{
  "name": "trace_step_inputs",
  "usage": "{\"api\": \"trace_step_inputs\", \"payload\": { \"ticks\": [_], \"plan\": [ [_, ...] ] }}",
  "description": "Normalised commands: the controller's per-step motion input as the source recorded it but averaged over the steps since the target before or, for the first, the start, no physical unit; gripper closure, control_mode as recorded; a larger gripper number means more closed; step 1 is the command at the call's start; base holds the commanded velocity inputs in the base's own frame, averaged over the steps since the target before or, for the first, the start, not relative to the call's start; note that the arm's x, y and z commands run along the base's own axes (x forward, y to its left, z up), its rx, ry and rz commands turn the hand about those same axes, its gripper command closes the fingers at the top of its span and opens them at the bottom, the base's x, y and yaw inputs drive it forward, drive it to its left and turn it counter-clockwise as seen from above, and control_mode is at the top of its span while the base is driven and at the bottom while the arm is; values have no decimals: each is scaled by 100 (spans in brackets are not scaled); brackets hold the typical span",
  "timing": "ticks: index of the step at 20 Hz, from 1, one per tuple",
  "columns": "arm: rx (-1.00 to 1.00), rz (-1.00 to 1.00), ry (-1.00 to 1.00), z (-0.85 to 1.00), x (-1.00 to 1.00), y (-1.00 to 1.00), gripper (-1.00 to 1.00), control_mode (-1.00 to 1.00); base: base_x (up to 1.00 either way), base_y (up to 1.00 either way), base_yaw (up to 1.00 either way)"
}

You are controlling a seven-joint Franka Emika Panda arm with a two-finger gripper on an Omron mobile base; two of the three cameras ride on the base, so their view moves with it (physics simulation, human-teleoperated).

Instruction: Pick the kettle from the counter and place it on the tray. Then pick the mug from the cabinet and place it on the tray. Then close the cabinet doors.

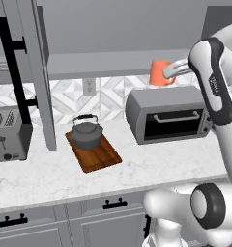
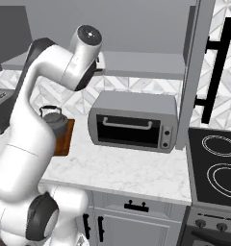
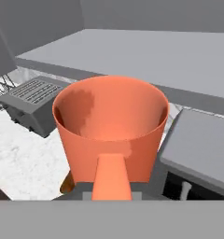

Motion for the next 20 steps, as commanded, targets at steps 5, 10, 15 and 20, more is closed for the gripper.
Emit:
{"api": "trace_step_inputs", "payload": {
  "ticks": [5, 10, 15, 20],
  "plan": [
    [0, 27, 1, -36, -98, 59, 100, -100, 0, 0, 0],
    [0, 14, 0, -85, -62, 72, 100, -100, 0, 0, 0],
    [-2, 15, -1, -100, -26, 64, 100, -100, 0, 0, 0],
    [-15, 10, -4, -96, 37, 66, 100, -100, 0, 0, 0]
  ]
}}
